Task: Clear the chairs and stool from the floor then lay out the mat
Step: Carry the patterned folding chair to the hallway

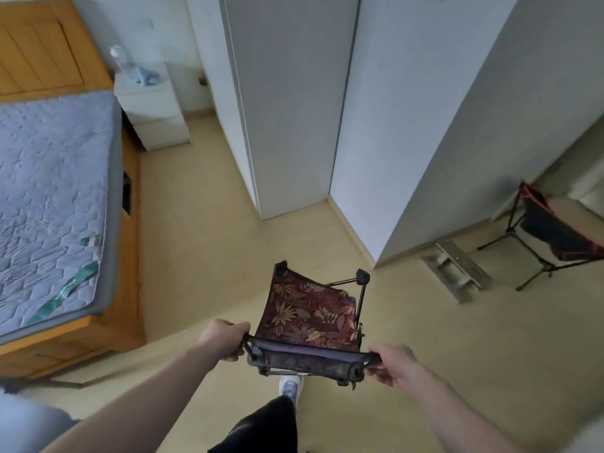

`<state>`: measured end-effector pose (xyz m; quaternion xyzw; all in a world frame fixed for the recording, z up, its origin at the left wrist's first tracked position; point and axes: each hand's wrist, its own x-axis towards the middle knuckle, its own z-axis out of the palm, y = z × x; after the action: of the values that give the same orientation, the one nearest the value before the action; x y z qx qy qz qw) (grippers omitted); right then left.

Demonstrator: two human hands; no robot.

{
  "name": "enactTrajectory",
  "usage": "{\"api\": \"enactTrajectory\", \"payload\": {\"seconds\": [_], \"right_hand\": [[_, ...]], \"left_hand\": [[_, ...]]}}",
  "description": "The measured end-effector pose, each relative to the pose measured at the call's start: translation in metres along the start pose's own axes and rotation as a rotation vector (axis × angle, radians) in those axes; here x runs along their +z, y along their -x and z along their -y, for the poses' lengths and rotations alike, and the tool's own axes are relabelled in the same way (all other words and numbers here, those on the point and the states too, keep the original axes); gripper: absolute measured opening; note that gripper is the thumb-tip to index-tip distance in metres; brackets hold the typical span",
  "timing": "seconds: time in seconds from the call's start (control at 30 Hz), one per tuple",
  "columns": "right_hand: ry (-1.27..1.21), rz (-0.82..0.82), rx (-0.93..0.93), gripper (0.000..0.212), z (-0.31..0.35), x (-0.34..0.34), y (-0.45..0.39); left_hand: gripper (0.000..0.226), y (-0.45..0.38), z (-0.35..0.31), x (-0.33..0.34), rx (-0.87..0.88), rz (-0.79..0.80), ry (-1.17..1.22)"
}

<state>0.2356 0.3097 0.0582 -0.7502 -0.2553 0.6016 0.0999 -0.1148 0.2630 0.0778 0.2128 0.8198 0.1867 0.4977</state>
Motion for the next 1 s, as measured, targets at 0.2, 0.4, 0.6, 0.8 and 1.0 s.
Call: {"api": "enactTrajectory", "payload": {"seconds": [0.2, 0.4, 0.6, 0.8, 1.0], "right_hand": [[-0.126, -0.116, 0.033, 0.023, 0.032, -0.052, -0.033], [-0.228, -0.210, 0.065, 0.023, 0.065, -0.101, -0.056], [-0.375, -0.250, 0.110, 0.021, 0.077, -0.153, -0.081], [-0.396, -0.244, 0.133, 0.020, 0.087, -0.236, -0.130], [-0.388, -0.207, 0.150, 0.022, 0.098, -0.308, -0.167]], "left_hand": [[0.021, -0.045, -0.100, 0.046, 0.082, 0.094, -0.121], [0.023, -0.077, -0.185, 0.095, 0.133, 0.196, -0.212], [0.022, -0.089, -0.257, 0.153, 0.171, 0.266, -0.281], [0.019, -0.089, -0.320, 0.243, 0.170, 0.248, -0.304], [0.019, -0.085, -0.350, 0.316, 0.135, 0.215, -0.291]]}}
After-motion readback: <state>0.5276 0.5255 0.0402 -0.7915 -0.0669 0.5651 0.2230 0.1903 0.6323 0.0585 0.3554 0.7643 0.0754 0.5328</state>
